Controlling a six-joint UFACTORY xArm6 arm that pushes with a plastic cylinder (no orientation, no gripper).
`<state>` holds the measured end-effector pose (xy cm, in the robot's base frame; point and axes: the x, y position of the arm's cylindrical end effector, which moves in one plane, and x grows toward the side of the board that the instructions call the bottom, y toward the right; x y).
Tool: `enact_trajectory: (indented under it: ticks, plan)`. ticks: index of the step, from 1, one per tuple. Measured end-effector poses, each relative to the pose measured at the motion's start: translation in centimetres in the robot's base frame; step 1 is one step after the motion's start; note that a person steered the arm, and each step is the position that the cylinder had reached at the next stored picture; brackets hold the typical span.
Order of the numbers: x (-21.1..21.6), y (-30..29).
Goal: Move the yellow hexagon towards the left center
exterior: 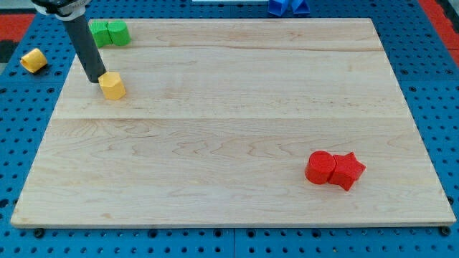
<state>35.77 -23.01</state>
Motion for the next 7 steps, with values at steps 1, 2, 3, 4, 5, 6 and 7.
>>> enact_trajectory:
  ticks: [1, 2, 3, 4, 5, 6, 7]
  plan:
    - [0.0, 0.0]
    - [3.0, -0.3]
    - [11.0, 3.4]
    - [12.3, 8.3]
    - [12.3, 8.0]
    - [11.8, 8.3]
    - [6.3, 12.7]
